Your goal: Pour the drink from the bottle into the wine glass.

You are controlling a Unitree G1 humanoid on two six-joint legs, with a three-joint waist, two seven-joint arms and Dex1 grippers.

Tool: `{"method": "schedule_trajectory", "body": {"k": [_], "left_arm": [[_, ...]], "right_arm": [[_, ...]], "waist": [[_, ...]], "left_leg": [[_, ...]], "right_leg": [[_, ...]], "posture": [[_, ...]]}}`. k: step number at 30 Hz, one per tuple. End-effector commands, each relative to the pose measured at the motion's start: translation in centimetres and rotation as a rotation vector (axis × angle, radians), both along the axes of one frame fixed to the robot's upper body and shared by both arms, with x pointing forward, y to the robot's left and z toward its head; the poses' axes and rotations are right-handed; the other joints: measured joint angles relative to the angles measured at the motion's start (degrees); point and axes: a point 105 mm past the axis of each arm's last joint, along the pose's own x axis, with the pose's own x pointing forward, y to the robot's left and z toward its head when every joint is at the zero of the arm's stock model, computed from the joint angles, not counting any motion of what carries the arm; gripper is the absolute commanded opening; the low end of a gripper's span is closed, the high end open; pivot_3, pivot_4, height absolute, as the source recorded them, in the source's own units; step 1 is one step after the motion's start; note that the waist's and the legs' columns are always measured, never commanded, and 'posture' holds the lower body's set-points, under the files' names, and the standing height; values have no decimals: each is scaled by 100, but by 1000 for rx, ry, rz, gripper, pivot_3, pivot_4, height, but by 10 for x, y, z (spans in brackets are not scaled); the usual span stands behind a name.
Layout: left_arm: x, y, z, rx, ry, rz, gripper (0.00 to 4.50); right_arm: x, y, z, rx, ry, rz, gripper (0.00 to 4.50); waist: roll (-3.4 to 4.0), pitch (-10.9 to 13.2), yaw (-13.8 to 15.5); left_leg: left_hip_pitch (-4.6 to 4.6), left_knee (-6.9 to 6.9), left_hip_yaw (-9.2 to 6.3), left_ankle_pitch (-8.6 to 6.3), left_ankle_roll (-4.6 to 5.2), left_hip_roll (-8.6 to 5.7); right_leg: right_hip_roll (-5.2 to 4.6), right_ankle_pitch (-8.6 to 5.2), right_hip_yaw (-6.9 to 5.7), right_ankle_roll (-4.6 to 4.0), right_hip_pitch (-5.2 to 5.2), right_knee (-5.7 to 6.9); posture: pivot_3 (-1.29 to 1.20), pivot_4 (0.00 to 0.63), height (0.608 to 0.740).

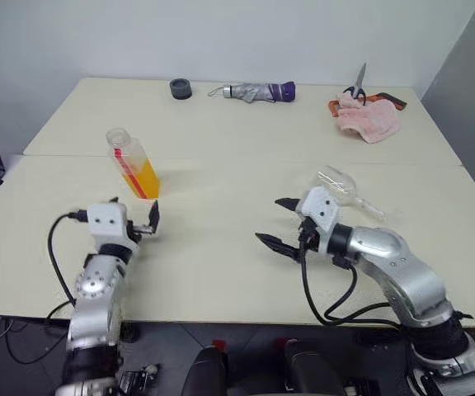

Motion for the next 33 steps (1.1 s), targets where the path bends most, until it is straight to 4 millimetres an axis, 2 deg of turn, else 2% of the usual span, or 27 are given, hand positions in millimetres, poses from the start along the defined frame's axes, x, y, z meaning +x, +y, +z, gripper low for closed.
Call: {"method": "schedule_trajectory", "body": {"k": [1,2,4,7,9,13,18,24,33], "left_arm": [[-8,-39,13,42,-46,-135,4472],[-10,-48,12,41,-40,-170,4472],[-6,-86,17,35,-44,-363,4472],[-1,-115,26,54,-32,-559,4472],[2,-127,32,86,-22,-664,4472],[9,-141,42,152,-28,-781,4472],[5,-166,43,234,-34,-935,4472],[-1,-181,39,277,-40,-1016,4472],[-1,-191,36,276,-47,-1032,4472]], "right_arm": [[-4,-18,22,53,-50,-72,4500],[-4,-22,24,62,-47,-92,4500],[5,-51,31,86,-43,-207,4500],[17,-83,40,94,-35,-339,4500],[22,-99,42,69,-11,-398,4500],[30,-116,33,-95,99,-460,4500],[53,-141,24,-243,203,-524,4500],[70,-153,11,-423,275,-473,4500],[92,-161,4,-587,371,-404,4500]], "waist": [[0,0,1],[0,0,5],[0,0,31],[-1,0,37],[0,-1,16],[7,-4,-57],[8,-3,-77],[8,-2,-55],[10,0,-45]], "left_leg": [[1,0,2,0,0,-1],[2,0,1,0,0,-4],[5,1,1,0,0,-8],[5,5,6,1,0,-21],[7,6,12,1,0,-28],[21,-10,25,0,1,-18],[21,-8,34,0,2,-16],[12,-7,37,-1,3,-20],[8,-6,31,-1,3,-17]], "right_leg": [[0,0,2,0,0,0],[5,0,1,0,2,0],[20,1,0,3,6,0],[22,6,1,11,10,-2],[33,6,6,11,10,-2],[43,5,19,7,8,-1],[48,4,29,6,6,-2],[39,4,30,7,2,-13],[37,4,25,6,0,-15]], "posture": [[0,150,740],[0,150,740],[0,150,740],[0,150,740],[0,150,740],[0,150,740],[0,150,740],[0,150,740],[0,150,740]]}}
